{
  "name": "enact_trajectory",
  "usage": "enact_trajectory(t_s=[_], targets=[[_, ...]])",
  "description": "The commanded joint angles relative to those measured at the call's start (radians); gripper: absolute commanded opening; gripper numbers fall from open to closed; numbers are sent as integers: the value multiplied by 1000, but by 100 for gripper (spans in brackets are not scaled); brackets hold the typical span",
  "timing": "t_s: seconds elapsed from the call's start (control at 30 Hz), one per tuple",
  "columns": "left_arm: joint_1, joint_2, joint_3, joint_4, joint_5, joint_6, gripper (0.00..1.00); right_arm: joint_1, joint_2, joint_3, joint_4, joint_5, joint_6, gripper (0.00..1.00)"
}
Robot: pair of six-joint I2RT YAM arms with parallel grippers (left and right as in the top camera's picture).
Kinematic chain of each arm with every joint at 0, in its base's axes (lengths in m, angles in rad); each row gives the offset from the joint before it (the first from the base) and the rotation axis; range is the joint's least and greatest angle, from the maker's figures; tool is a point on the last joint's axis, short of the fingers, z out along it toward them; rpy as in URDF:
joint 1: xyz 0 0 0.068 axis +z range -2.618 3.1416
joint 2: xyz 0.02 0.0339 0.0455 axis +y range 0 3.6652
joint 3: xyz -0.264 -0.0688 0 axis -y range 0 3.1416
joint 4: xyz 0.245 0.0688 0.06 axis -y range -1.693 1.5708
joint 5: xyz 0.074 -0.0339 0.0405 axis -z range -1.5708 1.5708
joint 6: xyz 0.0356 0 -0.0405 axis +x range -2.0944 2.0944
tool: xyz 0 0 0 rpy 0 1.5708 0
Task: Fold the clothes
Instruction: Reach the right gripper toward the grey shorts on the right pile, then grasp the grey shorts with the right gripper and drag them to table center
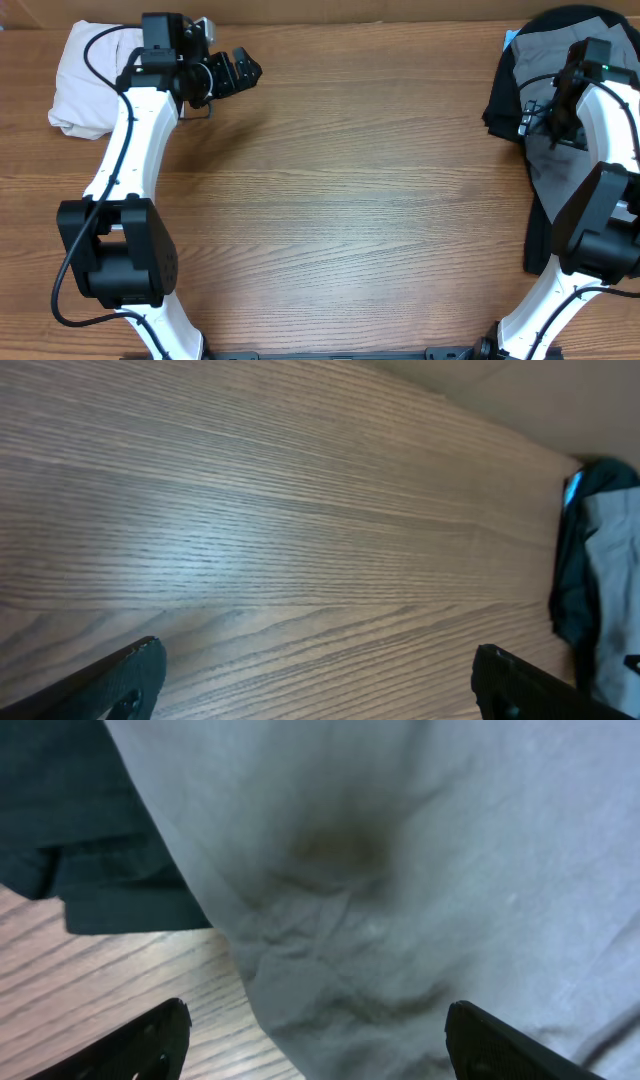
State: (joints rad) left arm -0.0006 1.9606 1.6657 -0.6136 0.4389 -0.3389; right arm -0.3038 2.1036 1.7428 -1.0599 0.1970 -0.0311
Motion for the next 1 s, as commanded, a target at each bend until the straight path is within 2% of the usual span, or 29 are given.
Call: enact_trajectory(t_s=[0.0, 0.2, 0.37, 0.57, 0.73, 0.83, 0.9, 0.93, 0.97], targets=[[-39, 3, 16, 0, -82, 74, 100, 25, 0, -42, 15, 35, -3, 85], [-89, 3, 16, -2, -186, 100, 100, 27, 1, -137, 61, 19, 27, 85], [-100, 3, 16, -7, -222, 100, 100, 0, 1, -175, 82, 31, 81, 71], [-100, 3, 16, -6, -222, 100, 100, -56, 1, -175, 86, 31, 110, 65], [-100, 3, 16, -6, -222, 100, 100, -90, 1, -175, 87, 30, 110, 53], [-100, 3, 16, -6, -222, 100, 100, -91, 1, -175, 92, 29, 111, 39], [-100, 3, 16, -6, -222, 100, 100, -91, 1, -175, 98, 26, 112, 20], [-100, 3, 16, -6, -222, 100, 98, -89, 0, -174, 102, 24, 114, 6], [-99, 3, 16, -6, -222, 100, 93, -87, 0, -168, 101, 13, 114, 4]])
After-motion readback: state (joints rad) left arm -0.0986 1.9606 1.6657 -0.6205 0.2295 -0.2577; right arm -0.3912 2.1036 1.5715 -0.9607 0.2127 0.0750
